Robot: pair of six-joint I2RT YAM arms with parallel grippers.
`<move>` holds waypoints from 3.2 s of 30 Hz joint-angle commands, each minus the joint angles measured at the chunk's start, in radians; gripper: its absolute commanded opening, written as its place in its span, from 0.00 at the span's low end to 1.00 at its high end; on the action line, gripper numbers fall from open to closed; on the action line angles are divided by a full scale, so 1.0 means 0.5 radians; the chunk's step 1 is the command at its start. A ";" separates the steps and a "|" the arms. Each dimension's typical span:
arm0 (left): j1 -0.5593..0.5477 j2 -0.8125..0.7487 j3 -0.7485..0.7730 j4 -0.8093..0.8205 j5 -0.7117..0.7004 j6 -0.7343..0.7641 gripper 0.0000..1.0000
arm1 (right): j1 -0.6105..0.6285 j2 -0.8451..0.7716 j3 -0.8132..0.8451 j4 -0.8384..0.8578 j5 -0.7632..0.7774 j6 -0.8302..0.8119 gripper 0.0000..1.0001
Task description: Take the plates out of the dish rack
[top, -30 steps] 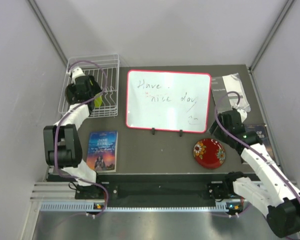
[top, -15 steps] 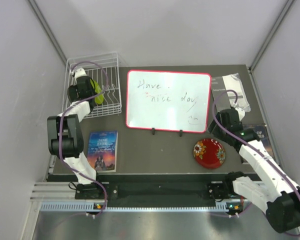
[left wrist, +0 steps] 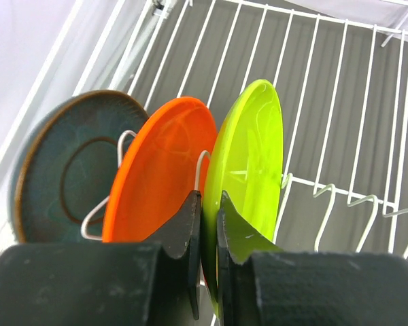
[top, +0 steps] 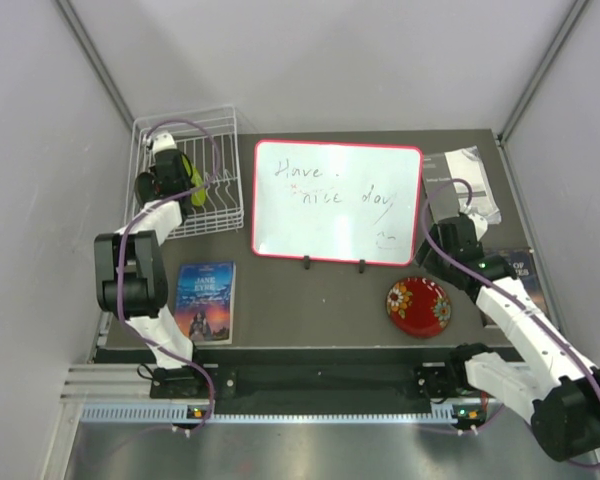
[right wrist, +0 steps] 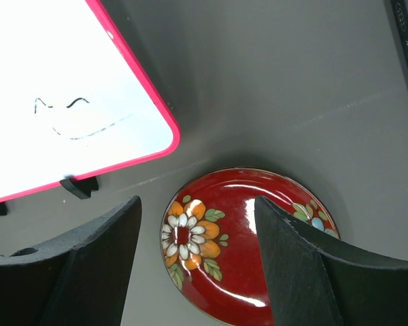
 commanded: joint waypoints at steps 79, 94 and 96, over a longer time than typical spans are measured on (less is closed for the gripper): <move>-1.394 -1.164 -0.502 -0.162 0.451 -0.374 0.99 | 0.259 -0.842 -0.121 -0.424 -0.007 0.431 0.00; -1.201 -1.299 -0.526 -0.270 0.349 -0.340 0.99 | 0.259 -1.076 -0.152 -1.039 0.171 0.670 0.00; -1.198 -1.290 -0.533 -0.264 0.361 -0.359 0.99 | 0.259 -1.057 -0.192 -0.974 0.128 0.692 0.00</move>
